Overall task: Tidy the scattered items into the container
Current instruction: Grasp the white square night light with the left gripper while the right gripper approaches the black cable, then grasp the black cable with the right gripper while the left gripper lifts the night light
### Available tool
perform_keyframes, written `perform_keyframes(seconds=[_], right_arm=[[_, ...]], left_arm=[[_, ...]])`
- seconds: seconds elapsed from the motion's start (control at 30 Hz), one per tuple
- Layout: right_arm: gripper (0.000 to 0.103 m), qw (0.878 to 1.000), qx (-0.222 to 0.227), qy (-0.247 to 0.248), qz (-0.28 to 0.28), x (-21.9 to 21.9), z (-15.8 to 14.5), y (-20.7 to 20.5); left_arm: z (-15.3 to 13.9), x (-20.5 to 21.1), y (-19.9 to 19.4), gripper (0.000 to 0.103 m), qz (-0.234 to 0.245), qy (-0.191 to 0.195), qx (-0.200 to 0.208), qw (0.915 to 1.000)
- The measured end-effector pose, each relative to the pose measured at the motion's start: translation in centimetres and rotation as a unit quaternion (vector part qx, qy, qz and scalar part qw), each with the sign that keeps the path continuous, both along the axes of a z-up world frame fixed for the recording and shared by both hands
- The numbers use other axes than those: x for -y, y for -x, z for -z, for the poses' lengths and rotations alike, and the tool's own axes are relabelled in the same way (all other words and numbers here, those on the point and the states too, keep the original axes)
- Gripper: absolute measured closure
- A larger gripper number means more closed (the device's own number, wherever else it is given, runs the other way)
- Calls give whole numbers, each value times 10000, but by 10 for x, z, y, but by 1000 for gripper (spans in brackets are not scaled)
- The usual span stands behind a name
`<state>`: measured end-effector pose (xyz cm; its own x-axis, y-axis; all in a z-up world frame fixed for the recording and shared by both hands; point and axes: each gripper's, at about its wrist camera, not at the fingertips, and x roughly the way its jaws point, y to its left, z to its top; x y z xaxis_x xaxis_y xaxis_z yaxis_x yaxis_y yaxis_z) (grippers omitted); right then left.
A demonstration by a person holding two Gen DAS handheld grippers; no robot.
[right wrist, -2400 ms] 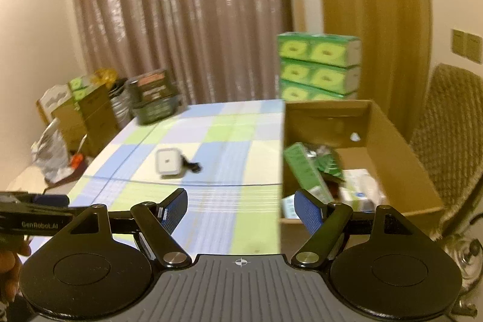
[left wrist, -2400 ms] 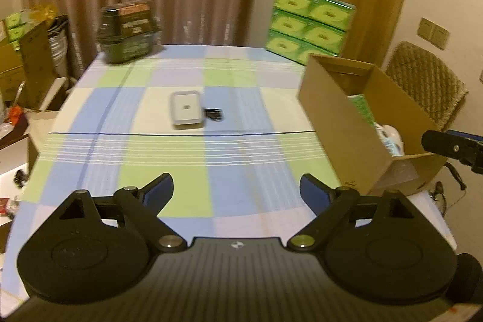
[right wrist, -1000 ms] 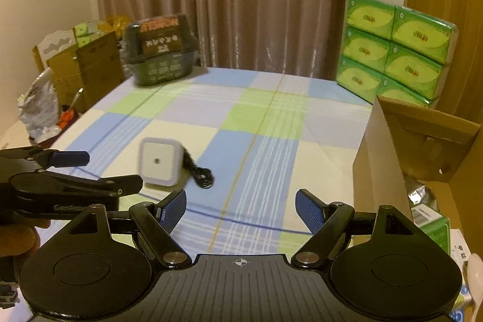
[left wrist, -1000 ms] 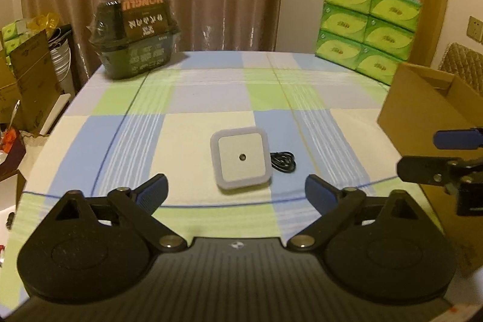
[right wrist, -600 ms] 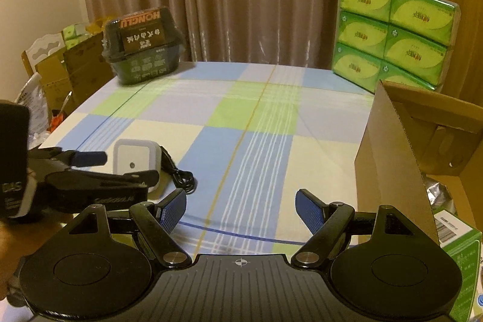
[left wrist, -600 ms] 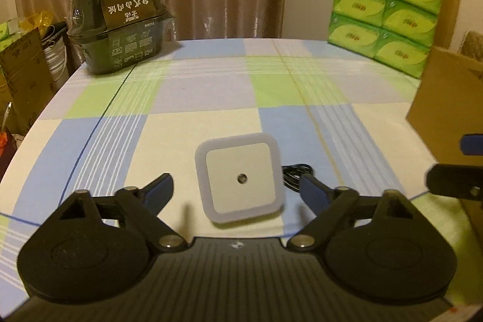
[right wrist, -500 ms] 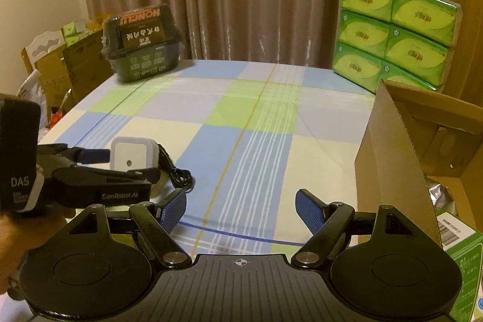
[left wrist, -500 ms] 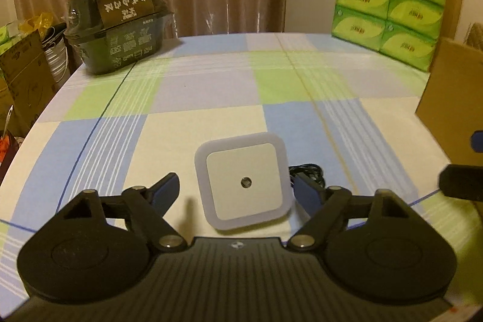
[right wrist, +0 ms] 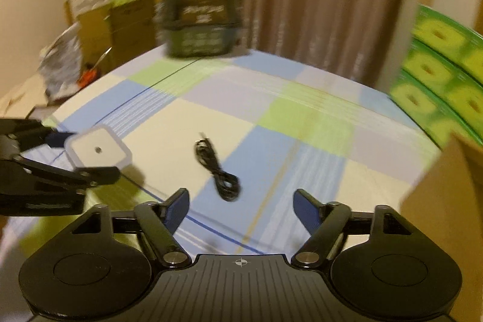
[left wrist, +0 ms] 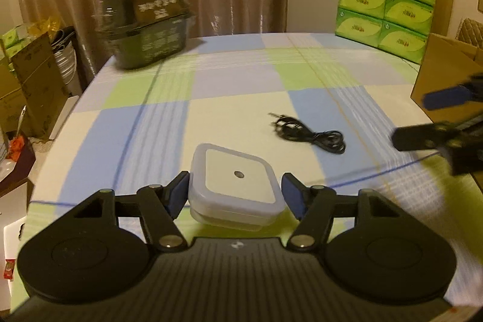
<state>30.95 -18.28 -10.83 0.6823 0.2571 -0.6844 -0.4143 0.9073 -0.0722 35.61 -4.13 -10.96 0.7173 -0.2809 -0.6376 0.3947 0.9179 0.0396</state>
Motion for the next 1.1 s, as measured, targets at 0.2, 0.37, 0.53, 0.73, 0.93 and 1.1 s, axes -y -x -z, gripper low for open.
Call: perform_keyframes(seconds=[0.2, 0.37, 0.53, 0.73, 0.93, 1.1], right_arm=[[44, 9972, -108, 340, -657, -31, 22, -28], [49, 9947, -112, 530, -877, -47, 40, -48], [60, 9952, -181, 591, -761, -49, 51, -67], [93, 9978, -378, 365, -404, -44, 52, -71], [93, 9975, -652, -130, 221, -31, 42, -35], [93, 9933, -867, -564, 517, -24, 34, 16]], left_arm=[[-3, -22, 3, 42, -43, 240, 27, 9997], [0, -26, -4, 42, 35, 492, 77, 9988], [10, -28, -9, 42, 41, 559, 15, 9984], [15, -31, -7, 42, 5, 652, -39, 9979], [16, -30, -6, 40, -1, 646, -44, 9979], [20, -27, -2, 43, 26, 524, -84, 9986]])
